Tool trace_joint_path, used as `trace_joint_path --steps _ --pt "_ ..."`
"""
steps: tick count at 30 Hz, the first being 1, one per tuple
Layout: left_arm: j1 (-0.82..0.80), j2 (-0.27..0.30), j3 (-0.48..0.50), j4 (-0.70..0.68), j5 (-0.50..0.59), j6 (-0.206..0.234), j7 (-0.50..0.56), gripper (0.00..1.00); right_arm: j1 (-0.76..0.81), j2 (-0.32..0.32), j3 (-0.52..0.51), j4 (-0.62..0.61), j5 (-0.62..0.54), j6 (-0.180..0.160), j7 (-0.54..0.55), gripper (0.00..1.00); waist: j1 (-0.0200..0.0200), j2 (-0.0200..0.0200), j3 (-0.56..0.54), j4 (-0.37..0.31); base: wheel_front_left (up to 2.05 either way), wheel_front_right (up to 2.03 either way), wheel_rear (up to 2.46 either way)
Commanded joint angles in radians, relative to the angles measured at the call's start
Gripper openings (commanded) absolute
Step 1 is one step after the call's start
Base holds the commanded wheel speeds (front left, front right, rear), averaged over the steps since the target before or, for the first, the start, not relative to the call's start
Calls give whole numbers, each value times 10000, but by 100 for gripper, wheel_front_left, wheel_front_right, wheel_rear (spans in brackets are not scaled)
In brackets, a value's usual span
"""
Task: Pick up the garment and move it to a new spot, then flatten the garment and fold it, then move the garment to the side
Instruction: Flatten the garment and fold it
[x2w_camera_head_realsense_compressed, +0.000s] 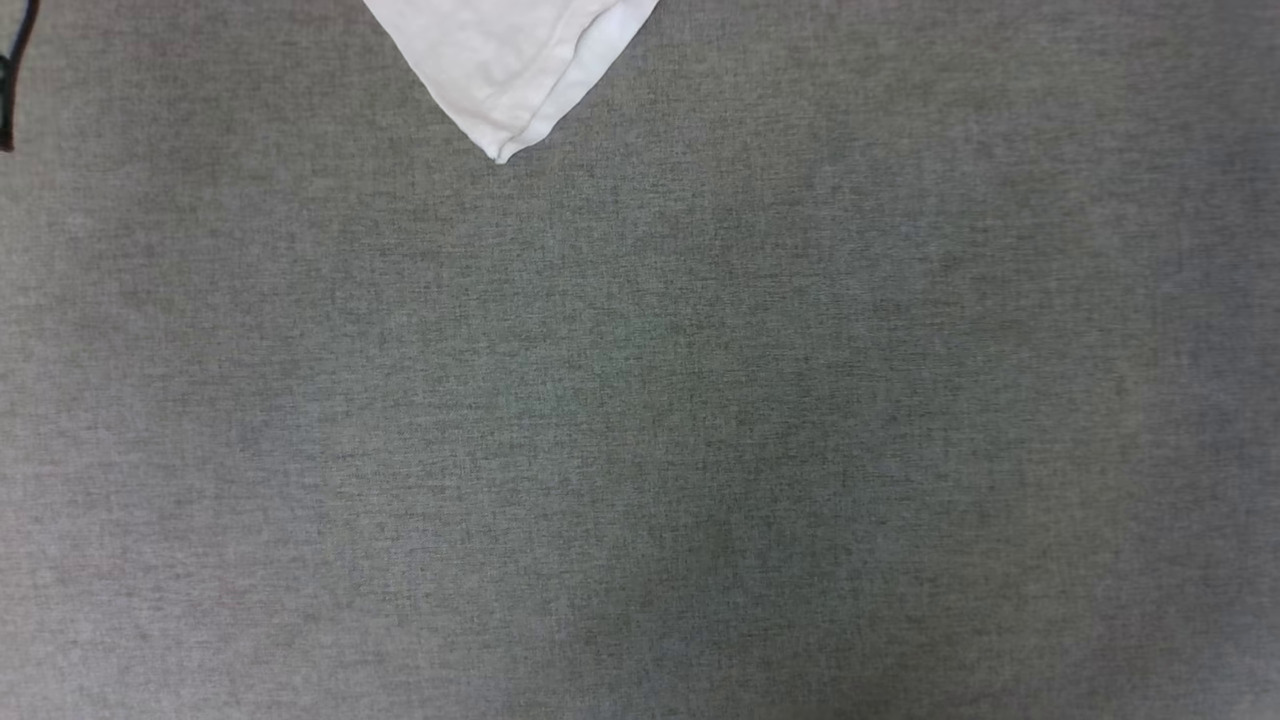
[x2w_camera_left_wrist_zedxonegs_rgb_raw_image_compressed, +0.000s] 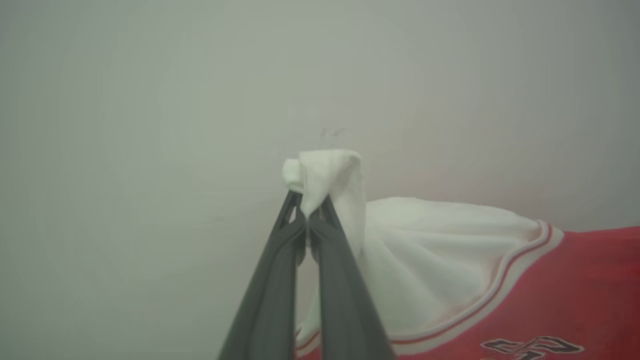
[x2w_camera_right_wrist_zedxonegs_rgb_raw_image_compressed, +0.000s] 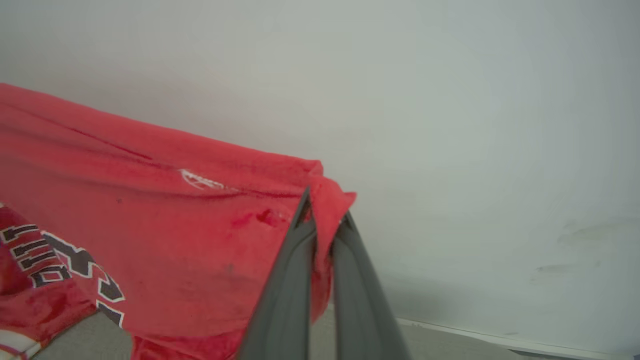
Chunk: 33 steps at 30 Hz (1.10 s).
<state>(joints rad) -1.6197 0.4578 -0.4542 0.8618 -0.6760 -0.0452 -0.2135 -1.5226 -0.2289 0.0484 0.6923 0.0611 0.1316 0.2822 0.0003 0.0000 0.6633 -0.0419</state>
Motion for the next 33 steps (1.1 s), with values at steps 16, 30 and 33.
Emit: trace_joint_path --steps 16,30,33 --pt "3688 -694 29 1206 -701 -689 -513 0 3265 -243 1159 1409 1531 -16 -720 0 -3 0 -1882 411 0 0 0" --pt "10757 -723 1143 -663 -922 -55 -538 0 8991 -670 1258 287 3312 -21 -868 0 -3 0 -5072 478 0 0 0" --pt "12073 -718 1198 -1157 -1058 185 -540 0 10177 -801 1299 -255 3323 -21 -850 0 -3 0 -5649 448 0 0 0"
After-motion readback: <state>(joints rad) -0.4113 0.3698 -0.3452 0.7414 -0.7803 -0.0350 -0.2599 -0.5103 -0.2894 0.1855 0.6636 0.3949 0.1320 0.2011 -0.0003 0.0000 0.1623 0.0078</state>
